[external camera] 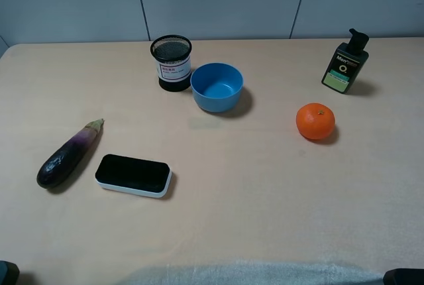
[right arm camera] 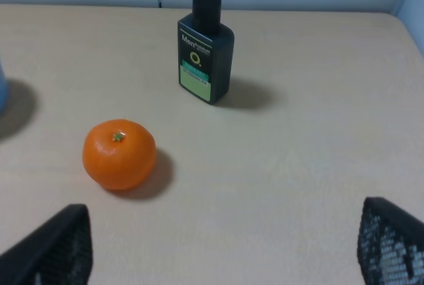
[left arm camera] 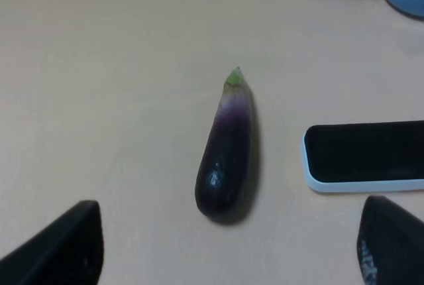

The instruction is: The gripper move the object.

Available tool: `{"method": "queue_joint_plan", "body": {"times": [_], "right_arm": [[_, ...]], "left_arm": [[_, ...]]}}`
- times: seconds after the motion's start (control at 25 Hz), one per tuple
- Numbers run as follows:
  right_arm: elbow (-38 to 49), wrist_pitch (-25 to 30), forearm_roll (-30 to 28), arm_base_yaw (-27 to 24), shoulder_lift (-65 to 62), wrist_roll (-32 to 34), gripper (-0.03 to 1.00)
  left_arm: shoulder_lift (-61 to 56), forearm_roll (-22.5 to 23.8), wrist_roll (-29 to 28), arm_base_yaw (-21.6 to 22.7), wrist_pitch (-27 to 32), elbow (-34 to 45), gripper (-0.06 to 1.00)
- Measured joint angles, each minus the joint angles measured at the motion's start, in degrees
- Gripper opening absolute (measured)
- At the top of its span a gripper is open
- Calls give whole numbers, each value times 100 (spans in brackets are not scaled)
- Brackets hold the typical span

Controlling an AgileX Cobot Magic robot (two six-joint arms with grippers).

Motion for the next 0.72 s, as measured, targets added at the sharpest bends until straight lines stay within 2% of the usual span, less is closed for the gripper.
{"method": "queue_joint_plan", "body": {"times": [0.72], "right_arm": [[0, -2, 0, 0, 0, 0, 61]], "left_arm": [[0, 0, 2, 0, -10, 0, 77]]}}
